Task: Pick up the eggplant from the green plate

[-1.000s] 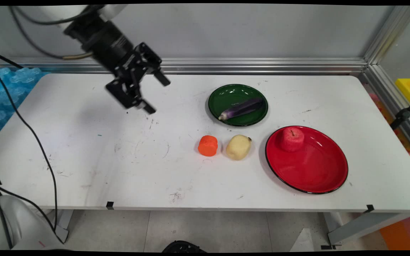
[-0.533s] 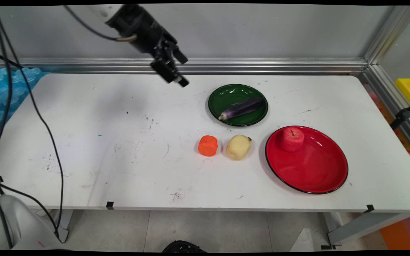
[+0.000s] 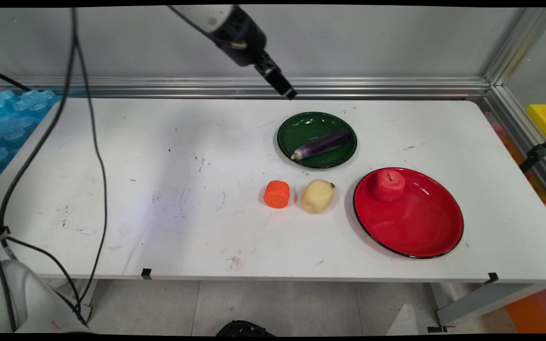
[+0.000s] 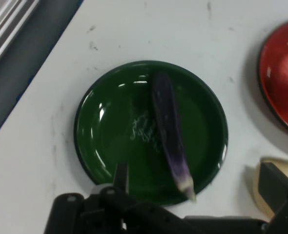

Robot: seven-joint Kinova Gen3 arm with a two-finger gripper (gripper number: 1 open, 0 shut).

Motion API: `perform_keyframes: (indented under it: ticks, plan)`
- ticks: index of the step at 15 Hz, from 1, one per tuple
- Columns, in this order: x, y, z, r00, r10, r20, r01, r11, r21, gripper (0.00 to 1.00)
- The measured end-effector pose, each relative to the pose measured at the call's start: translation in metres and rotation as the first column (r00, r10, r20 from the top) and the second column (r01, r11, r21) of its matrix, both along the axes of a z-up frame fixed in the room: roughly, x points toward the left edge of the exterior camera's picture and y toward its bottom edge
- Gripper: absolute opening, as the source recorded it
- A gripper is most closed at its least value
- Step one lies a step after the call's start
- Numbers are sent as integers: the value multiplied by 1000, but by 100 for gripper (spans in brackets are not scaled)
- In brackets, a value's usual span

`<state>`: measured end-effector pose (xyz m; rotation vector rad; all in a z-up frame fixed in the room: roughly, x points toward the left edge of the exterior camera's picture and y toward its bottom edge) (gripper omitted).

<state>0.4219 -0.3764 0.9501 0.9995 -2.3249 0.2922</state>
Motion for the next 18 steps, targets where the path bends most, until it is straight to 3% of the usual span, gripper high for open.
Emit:
perform_keyframes:
  ticks: [6,14,18]
  plan:
    - [-57,-41,-43,993,118,8,-118,990,80,100]
    - [-99,-81,-111,976,196,95,-210,963,171,100]
    - [-115,-94,-138,971,203,126,-226,951,209,100]
